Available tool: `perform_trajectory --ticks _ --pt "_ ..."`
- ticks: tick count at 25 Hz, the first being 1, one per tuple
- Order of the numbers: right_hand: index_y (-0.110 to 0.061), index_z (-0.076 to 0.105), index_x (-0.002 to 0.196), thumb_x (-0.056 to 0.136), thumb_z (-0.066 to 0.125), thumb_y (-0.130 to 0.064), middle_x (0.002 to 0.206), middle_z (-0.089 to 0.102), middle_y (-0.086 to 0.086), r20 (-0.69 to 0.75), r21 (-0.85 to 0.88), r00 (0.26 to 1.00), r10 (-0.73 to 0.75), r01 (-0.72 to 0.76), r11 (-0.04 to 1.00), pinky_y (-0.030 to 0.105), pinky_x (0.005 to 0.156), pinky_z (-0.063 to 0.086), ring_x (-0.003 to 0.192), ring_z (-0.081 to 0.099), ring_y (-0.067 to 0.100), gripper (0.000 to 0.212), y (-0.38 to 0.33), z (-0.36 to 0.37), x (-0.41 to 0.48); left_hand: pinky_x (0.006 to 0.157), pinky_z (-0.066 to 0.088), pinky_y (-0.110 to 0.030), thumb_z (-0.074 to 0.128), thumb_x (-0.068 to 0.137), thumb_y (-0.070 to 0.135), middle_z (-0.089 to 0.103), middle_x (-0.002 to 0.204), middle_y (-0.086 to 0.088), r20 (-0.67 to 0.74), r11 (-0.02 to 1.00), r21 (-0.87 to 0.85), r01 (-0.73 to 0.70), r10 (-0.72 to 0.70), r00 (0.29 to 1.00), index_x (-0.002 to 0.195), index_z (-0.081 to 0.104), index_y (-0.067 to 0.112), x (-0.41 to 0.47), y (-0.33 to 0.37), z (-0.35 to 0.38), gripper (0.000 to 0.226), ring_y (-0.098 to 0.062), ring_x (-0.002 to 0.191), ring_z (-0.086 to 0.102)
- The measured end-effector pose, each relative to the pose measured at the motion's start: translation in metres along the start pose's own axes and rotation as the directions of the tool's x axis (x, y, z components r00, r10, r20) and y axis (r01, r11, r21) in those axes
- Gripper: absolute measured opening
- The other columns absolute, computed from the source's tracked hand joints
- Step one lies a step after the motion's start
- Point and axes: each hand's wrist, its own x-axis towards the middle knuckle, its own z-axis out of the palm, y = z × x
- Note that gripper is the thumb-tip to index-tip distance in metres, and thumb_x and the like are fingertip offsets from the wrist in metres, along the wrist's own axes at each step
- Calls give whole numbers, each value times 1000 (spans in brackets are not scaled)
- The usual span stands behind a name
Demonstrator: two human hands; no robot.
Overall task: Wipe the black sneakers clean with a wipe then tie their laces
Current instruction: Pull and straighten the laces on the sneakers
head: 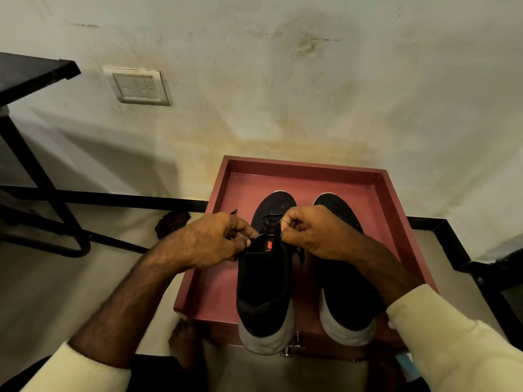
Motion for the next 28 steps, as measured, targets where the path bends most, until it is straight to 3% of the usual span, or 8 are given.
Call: perform_trajectory --ticks 4,9,14,17,21,23,25,28 --pt "-13 72 94 95 71 -17 80 71 -2 27 96 999 -17 15 995 21 68 55 65 62 0 4 0 0 -2 87 63 -29 62 98 15 78 97 2 -65 999 34 -14 16 998 114 75 26 -4 1 0 24 -8 90 76" --pt "-11 74 103 100 69 -26 93 78 9 34 213 999 1 -8 977 37 82 66 83 78 22 16 -4 -6 -3 85 64 -31 64 97 14 79 95 2 -103 998 57 -13 19 994 111 76 24 -5 4 0 22 -8 87 77" --pt "-17 68 113 83 87 -34 102 76 12 330 165 942 62 -123 979 44 89 61 84 72 20 39 -7 -18 -17 74 61 -19 67 98 22 76 99 3 -67 999 34 -17 19 998 110 75 26 -5 8 -1 15 -10 90 73" --pt "-13 67 117 89 82 -23 96 77 16 351 190 936 9 -81 979 33 82 58 78 70 18 32 -7 -27 -22 90 59 -28 75 90 37 75 95 7 -62 1000 -10 -7 6 998 101 78 31 -1 7 1 13 -11 94 72" --pt "-21 72 113 103 65 -20 69 58 14 262 137 965 -27 -10 990 30 60 46 61 52 27 12 1 -38 -26 97 56 -40 71 74 73 75 93 1 56 995 -75 68 -64 996 97 80 29 -4 4 -1 51 -23 87 67" --pt "-21 73 111 103 62 -14 63 46 10 256 153 966 -38 -2 988 38 56 36 57 36 27 15 6 -42 -29 105 53 -45 71 80 63 78 94 2 65 993 -66 95 -90 994 93 81 28 -4 3 -4 39 -24 93 71" --pt "-22 74 108 102 61 -10 61 44 6 228 153 973 -29 -7 988 42 56 32 55 32 26 19 9 -47 -32 111 47 -45 73 89 44 79 88 14 18 990 -73 120 -119 993 83 82 28 -5 3 -8 19 -8 100 71" --pt "-23 76 104 101 66 -14 58 45 -3 43 135 999 15 -20 991 33 52 33 53 37 18 14 10 -63 -41 108 48 -42 70 92 42 71 69 24 -33 987 -3 161 -161 986 77 80 28 -8 4 -9 23 2 86 65"
